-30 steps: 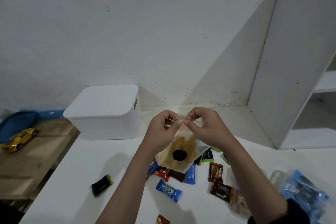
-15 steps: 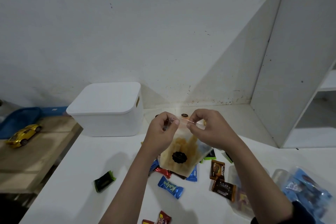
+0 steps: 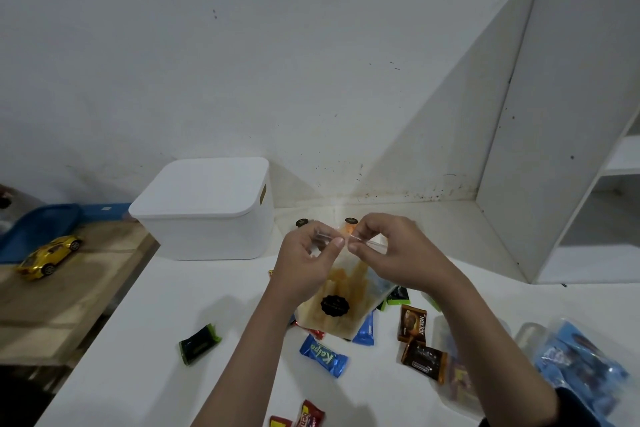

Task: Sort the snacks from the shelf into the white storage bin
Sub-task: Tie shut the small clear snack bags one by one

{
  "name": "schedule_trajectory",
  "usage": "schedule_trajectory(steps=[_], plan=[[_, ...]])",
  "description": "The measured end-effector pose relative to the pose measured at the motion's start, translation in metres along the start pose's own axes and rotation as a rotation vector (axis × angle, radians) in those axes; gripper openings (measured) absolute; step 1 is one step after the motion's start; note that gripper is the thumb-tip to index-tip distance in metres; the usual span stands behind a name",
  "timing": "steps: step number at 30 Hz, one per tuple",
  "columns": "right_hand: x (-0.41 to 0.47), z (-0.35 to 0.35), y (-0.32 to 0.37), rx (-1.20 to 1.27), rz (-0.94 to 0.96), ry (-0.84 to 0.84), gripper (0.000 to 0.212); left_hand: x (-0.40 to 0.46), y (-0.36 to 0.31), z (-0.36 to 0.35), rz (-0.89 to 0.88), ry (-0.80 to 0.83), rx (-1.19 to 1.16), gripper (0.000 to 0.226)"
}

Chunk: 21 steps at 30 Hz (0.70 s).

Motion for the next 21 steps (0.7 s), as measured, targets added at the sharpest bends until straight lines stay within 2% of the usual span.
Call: schedule_trajectory(steps=[6,9,14,18,21], plan=[[-0.006,0.012,-0.001,-0.029,-0.006,-0.035,0.009,-0.002,0.002,0.005,0.031,-0.013,-0.068,0.011],[-0.007,0.007,0.000,-0.071,0.011,-0.009,0.010,-0.003,0.004,0.001,0.067,0.014,-0.151,0.002],[-0.007,-0.003,0.004,-0.137,0.064,0.031,0.009,-0.002,0.010,-0.001,0.116,0.029,-0.245,0.027],[-0.009,-0.005,0.006,-0.137,0.080,0.025,0.006,-0.002,0.014,0.000,0.148,0.021,-0.288,0.017],[-0.009,-0.004,0.002,-0.104,0.064,0.003,0.005,-0.003,0.012,0.002,0.122,0.001,-0.237,0.007]])
Point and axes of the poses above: each hand's wrist, its own x-axis towards the middle knuckle, its own z-axis out of the back of the hand, y = z × x, the point moved 9 cm from there along x, towards the middle knuckle, and after that the axes turned 5 degrees about -x, right-handed, at the moved point
